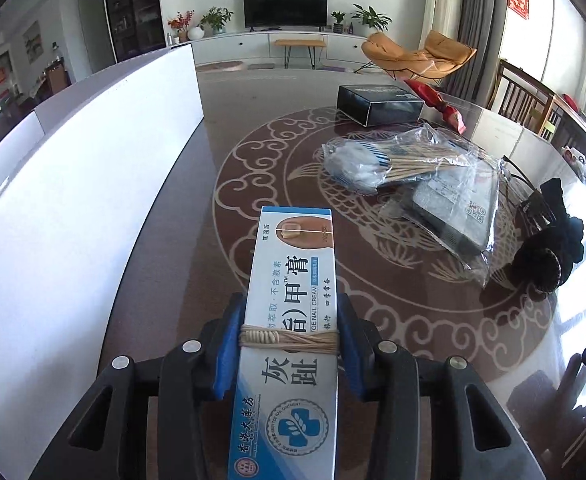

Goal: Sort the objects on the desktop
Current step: 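Hold the medicine box in the left tool while the right tool reaches toward the black velvet pouch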

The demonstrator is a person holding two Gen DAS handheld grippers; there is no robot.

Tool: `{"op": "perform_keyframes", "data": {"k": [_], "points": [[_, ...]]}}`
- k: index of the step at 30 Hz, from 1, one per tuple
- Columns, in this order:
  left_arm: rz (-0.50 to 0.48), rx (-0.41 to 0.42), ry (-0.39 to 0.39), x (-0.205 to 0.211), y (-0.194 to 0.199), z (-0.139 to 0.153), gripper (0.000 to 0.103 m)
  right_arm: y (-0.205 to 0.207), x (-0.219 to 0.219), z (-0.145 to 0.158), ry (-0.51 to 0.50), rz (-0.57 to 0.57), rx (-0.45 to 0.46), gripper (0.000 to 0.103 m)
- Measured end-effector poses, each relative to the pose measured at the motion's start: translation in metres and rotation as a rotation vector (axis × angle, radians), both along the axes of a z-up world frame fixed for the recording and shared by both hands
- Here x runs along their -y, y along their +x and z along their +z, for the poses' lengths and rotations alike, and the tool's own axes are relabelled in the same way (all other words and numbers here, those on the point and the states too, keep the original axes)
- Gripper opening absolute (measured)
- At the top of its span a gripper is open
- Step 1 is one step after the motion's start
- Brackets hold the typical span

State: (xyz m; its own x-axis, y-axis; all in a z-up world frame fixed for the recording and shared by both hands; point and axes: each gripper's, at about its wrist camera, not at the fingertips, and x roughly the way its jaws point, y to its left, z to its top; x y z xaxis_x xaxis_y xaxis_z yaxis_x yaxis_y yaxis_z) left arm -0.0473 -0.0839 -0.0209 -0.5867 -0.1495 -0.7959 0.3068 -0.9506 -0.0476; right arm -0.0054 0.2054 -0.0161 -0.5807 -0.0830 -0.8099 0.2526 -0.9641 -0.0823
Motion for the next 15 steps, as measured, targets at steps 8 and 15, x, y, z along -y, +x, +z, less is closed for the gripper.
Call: {"op": "perform_keyframes", "data": {"k": [8,15], "points": [[-0.039,-0.011,-0.013,-0.0046,-0.0005,-0.0026,0.069,-0.0002,-0.0004,-0.0001,0.001,0.0,0.001,0.103],[0.007,0.015,-0.007,0.0001,-0.0045,-0.0058,0.09,-0.0004,-0.0007,-0.0001,0.003,0.0,0.002,0.103]]}}
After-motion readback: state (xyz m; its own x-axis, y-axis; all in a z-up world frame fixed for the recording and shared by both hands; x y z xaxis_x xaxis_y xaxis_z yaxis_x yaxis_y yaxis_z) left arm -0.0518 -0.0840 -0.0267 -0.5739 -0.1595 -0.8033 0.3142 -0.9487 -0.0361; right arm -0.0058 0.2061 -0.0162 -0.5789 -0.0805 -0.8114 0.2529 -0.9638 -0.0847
